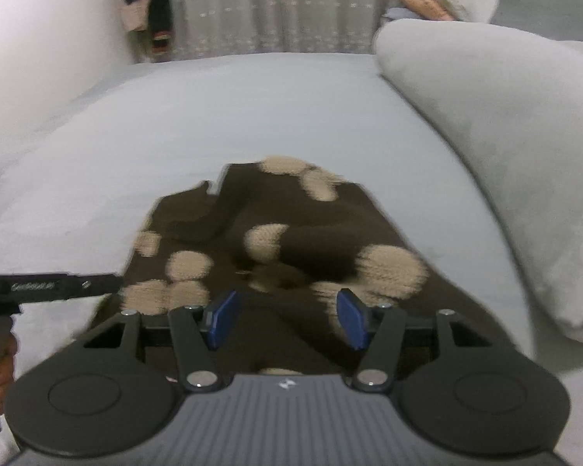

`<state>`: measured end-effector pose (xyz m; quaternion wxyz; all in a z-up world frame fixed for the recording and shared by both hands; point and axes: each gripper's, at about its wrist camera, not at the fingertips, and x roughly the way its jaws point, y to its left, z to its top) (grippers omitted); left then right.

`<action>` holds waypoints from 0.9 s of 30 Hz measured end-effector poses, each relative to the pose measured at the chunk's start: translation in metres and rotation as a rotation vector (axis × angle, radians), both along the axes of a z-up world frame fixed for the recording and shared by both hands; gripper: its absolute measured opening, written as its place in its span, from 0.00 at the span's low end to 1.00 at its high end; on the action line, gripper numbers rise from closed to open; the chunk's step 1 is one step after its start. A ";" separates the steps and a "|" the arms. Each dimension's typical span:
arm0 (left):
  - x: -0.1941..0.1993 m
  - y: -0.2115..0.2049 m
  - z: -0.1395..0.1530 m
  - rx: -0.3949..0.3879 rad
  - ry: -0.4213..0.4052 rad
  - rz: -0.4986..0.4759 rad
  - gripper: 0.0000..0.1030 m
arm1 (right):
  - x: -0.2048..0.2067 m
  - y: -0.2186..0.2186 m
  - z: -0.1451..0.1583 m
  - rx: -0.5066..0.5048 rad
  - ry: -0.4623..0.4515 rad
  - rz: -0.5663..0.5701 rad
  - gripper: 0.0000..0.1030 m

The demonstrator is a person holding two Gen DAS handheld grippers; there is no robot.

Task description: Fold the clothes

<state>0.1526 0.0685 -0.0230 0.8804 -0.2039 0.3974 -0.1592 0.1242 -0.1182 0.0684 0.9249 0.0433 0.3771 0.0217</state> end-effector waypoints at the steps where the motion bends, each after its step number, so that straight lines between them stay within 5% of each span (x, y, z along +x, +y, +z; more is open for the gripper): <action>1: 0.005 0.004 -0.001 0.011 0.003 0.006 0.58 | 0.005 0.007 -0.002 0.013 0.007 0.010 0.58; 13: 0.077 0.011 -0.027 0.030 0.015 -0.007 0.53 | 0.065 0.077 -0.043 0.118 0.102 0.073 0.59; 16: 0.087 0.012 -0.033 -0.007 0.017 -0.014 0.41 | 0.075 0.084 -0.055 0.140 0.123 0.056 0.59; 18: 0.092 0.011 -0.038 -0.020 0.024 -0.027 0.22 | 0.080 0.087 -0.063 0.147 0.130 0.040 0.59; 22: 0.089 0.008 -0.042 -0.002 0.018 -0.021 0.08 | 0.083 0.093 -0.076 0.133 0.121 0.005 0.58; 26: 0.078 0.012 -0.038 0.016 0.005 0.017 0.06 | 0.078 0.095 -0.078 0.052 0.100 -0.025 0.15; 27: 0.074 0.013 -0.037 0.026 0.008 0.025 0.06 | 0.076 0.092 -0.076 0.064 0.097 -0.028 0.11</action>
